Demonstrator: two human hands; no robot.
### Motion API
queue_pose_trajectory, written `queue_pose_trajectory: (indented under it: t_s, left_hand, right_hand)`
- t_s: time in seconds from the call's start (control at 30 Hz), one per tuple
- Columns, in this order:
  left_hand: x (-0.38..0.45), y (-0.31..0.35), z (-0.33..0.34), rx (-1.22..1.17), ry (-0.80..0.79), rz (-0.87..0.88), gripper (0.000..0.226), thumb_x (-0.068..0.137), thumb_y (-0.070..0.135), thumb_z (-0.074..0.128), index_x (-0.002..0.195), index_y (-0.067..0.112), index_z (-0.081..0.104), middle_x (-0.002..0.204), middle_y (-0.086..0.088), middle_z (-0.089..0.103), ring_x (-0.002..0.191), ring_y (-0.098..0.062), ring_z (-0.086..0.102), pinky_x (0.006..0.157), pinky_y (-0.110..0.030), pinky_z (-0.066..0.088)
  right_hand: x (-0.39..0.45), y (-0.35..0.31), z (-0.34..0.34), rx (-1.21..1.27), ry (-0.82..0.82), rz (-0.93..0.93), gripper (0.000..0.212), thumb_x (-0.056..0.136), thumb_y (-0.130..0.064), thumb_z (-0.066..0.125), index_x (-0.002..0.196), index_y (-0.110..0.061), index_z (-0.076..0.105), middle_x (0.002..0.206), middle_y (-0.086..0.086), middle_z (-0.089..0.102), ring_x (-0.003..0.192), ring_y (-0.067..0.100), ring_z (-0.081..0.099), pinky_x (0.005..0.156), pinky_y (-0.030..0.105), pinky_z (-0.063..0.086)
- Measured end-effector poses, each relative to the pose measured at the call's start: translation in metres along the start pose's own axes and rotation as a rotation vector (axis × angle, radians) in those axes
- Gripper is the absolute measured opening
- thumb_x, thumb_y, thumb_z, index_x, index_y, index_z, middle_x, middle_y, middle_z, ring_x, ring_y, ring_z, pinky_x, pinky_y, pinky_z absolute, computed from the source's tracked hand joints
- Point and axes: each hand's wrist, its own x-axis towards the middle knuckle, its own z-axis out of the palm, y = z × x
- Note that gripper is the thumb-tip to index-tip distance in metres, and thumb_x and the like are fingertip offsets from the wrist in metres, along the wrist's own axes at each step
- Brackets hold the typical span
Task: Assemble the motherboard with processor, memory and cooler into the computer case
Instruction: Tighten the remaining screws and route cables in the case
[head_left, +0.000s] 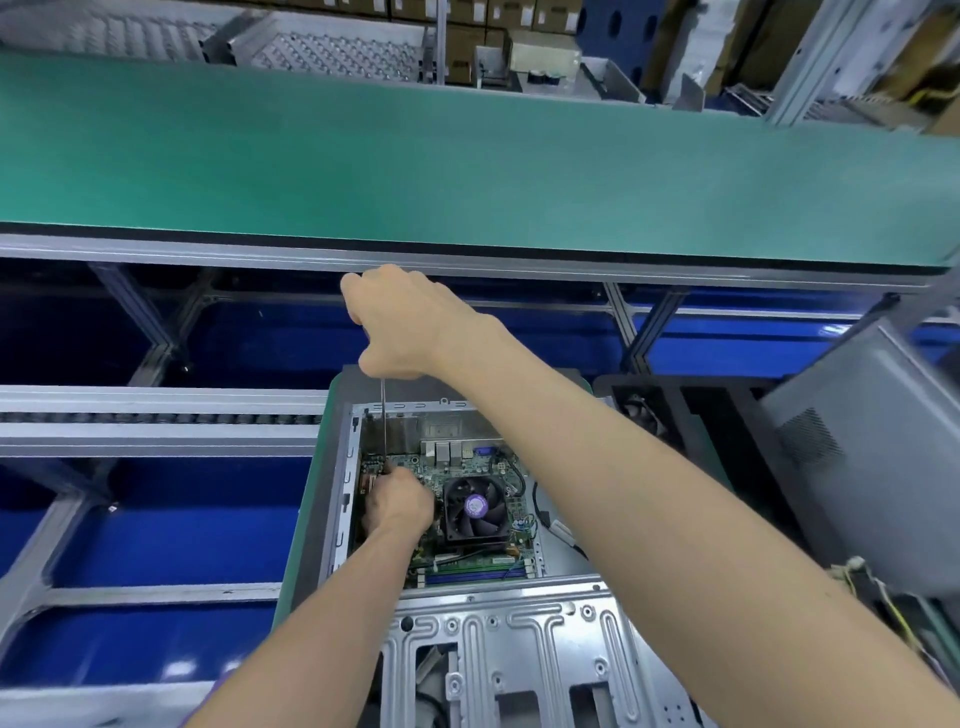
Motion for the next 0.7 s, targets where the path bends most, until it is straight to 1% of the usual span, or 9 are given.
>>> queue_pose_trajectory:
  t_s: [0.1,0.2,0.27,0.33,0.4,0.47,0.57,0.63,0.7]
  left_hand:
    - [0.000,0.001,0.001,0.003,-0.016,0.011,0.046,0.098,0.020,0.051,0.139,0.002,0.045,0.120,-0.016,0.062,0.094,-0.027,0.056,0.068,-0.036,0.044]
    - [-0.002,0.003,0.000,0.015,-0.031,0.019,0.047,0.098,0.018,0.050,0.141,0.000,0.043,0.120,-0.015,0.062,0.091,-0.026,0.057,0.064,-0.033,0.043]
    - [-0.004,0.004,-0.001,-0.004,-0.043,0.030,0.047,0.097,0.016,0.051,0.140,-0.002,0.043,0.118,-0.016,0.062,0.090,-0.026,0.059,0.063,-0.032,0.046]
    - [-0.005,0.004,-0.001,-0.040,-0.052,0.033,0.047,0.097,0.016,0.052,0.139,-0.004,0.042,0.116,-0.017,0.062,0.091,-0.027,0.061,0.066,-0.034,0.050]
    - [-0.006,0.003,0.000,-0.058,-0.053,0.038,0.051,0.096,0.014,0.051,0.141,-0.004,0.037,0.122,-0.019,0.060,0.103,-0.032,0.062,0.073,-0.037,0.051]
    - [-0.006,0.004,-0.001,-0.061,-0.048,0.043,0.054,0.096,0.012,0.049,0.145,-0.004,0.032,0.127,-0.020,0.058,0.110,-0.033,0.060,0.080,-0.040,0.050]
    - [-0.006,0.005,-0.001,-0.059,-0.031,0.048,0.052,0.097,0.011,0.048,0.144,-0.005,0.033,0.124,-0.020,0.059,0.093,-0.027,0.055,0.073,-0.036,0.048]
    - [-0.007,0.005,-0.002,-0.054,-0.029,0.049,0.054,0.097,0.011,0.048,0.146,-0.005,0.030,0.121,-0.019,0.060,0.087,-0.025,0.051,0.068,-0.033,0.045]
    - [-0.008,0.005,-0.003,-0.054,-0.035,0.056,0.050,0.098,0.011,0.048,0.143,-0.005,0.035,0.121,-0.020,0.061,0.094,-0.028,0.059,0.069,-0.035,0.049]
  right_hand:
    - [0.000,-0.003,0.003,-0.019,0.024,0.035,0.015,0.081,-0.013,0.057,0.083,-0.013,0.042,0.078,0.000,0.040,0.070,0.023,0.043,0.050,0.029,0.025]
    - [0.003,-0.006,0.009,-0.143,0.102,0.129,0.037,0.095,-0.022,0.052,0.069,-0.016,0.027,0.071,-0.003,0.026,0.074,0.028,0.040,0.060,0.032,0.028]
    - [0.006,-0.010,0.009,-0.189,0.112,0.125,0.031,0.095,-0.026,0.052,0.075,-0.013,0.033,0.071,-0.003,0.024,0.076,0.029,0.040,0.065,0.035,0.031]
    - [0.010,-0.017,0.005,-0.164,0.062,0.081,0.023,0.089,-0.028,0.058,0.087,-0.015,0.040,0.072,-0.004,0.027,0.074,0.027,0.042,0.061,0.033,0.031]
    - [0.013,-0.020,0.001,-0.076,-0.009,0.034,0.022,0.080,-0.020,0.059,0.093,-0.013,0.042,0.077,-0.001,0.037,0.070,0.023,0.043,0.053,0.030,0.028]
    - [0.014,-0.020,0.001,-0.013,-0.036,0.015,0.022,0.076,-0.012,0.057,0.095,-0.012,0.045,0.087,0.004,0.047,0.075,0.026,0.048,0.053,0.030,0.031]
    - [0.010,-0.017,0.007,0.011,0.017,0.073,0.018,0.079,-0.011,0.059,0.086,-0.013,0.043,0.084,0.002,0.041,0.070,0.023,0.042,0.049,0.028,0.024]
    - [0.009,-0.017,0.011,-0.004,0.071,0.116,0.031,0.081,-0.013,0.061,0.072,-0.016,0.032,0.074,-0.002,0.032,0.061,0.017,0.033,0.048,0.028,0.019]
    - [0.008,-0.019,0.013,-0.012,0.113,0.143,0.042,0.083,-0.014,0.062,0.067,-0.018,0.024,0.072,-0.002,0.028,0.058,0.015,0.029,0.048,0.028,0.019]
